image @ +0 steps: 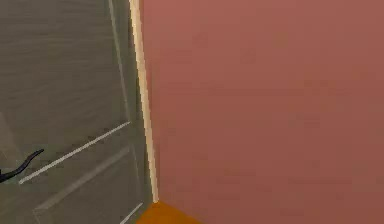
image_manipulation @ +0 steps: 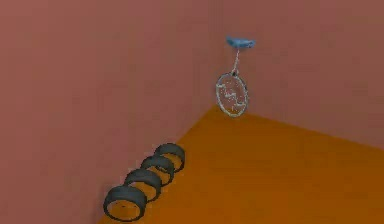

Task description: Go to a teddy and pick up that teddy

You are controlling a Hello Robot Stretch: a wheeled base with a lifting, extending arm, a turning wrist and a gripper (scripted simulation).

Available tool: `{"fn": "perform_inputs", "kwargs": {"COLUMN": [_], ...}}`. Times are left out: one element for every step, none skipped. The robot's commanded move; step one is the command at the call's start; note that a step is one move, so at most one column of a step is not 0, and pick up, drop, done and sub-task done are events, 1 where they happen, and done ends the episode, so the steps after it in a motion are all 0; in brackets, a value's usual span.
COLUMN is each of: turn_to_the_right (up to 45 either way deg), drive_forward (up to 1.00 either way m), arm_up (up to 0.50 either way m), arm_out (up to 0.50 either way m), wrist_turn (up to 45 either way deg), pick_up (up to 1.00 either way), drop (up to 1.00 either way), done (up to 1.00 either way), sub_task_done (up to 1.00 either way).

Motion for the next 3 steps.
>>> {"fn": "perform_inputs", "kwargs": {"turn_to_the_right": [-45.0, -45.0, -45.0], "drive_forward": [0.0, 0.0, 0.0], "arm_up": [0.0, 0.0, 0.0], "arm_out": [0.0, 0.0, 0.0], "wrist_turn": [0.0, 0.0, 0.0], "pick_up": [0.0, 0.0, 0.0], "drop": [0.0, 0.0, 0.0], "done": [0.0, 0.0, 0.0], "sub_task_done": [0.0, 0.0, 0.0]}}
